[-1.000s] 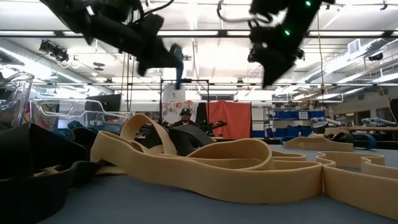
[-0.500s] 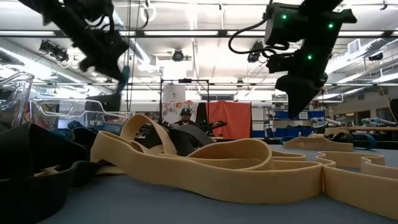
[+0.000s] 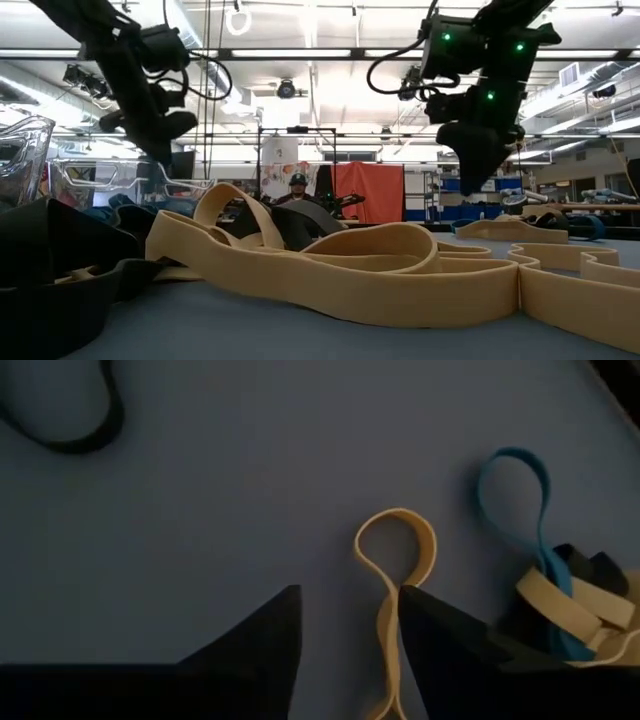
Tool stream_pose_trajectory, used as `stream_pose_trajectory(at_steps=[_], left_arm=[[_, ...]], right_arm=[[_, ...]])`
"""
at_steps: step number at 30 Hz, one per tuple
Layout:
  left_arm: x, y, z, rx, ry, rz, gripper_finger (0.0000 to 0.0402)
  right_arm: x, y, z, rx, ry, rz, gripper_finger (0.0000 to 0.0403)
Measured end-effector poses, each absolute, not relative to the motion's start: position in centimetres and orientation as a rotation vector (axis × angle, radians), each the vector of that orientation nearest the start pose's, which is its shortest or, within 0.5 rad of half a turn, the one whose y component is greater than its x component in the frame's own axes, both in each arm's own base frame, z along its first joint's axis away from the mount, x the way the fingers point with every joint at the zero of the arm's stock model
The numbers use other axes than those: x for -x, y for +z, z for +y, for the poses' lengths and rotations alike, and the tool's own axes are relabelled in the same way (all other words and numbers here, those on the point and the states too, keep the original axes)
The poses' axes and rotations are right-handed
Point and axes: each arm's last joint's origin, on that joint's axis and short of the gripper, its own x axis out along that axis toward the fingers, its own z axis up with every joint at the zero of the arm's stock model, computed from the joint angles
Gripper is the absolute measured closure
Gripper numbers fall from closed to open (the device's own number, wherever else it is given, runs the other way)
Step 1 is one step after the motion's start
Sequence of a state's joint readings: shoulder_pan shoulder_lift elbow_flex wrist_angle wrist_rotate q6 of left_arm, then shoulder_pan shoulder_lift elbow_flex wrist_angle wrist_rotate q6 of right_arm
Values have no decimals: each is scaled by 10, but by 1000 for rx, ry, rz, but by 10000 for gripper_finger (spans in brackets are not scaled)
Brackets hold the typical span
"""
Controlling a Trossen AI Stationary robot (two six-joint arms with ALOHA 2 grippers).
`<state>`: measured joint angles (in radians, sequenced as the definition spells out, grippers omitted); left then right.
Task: Sort rubber bands into baskets
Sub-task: Put the blue rubber band into the top transparent bin
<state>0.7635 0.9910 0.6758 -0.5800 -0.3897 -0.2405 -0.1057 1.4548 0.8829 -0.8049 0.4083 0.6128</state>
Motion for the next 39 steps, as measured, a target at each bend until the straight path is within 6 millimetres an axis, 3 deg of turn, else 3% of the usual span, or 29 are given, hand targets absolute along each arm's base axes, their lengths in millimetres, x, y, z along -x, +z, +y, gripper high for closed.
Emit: stream_pose_trajectory(at_steps=[6, 11, 23, 28, 32, 39], left_arm=[[-128, 225, 144, 366, 1188, 843, 227], [-130, 226, 145, 325, 1155, 841, 191], [-165, 255, 133, 278, 789, 481, 186], [-184, 263, 125, 209, 691, 366, 186], [-195, 260, 120, 198, 646, 372, 186], [-207, 250, 113, 195, 595, 417, 186]], right_arm=[[-241, 190, -49, -353, -818, 1205, 210], [-237, 190, -68, -414, -823, 1226, 211], [-204, 190, -139, -598, -907, 1239, 238], [-197, 199, -164, -706, -911, 1139, 247], [-201, 198, -179, -750, -911, 1132, 256], [-224, 189, -206, -733, -900, 1366, 270]])
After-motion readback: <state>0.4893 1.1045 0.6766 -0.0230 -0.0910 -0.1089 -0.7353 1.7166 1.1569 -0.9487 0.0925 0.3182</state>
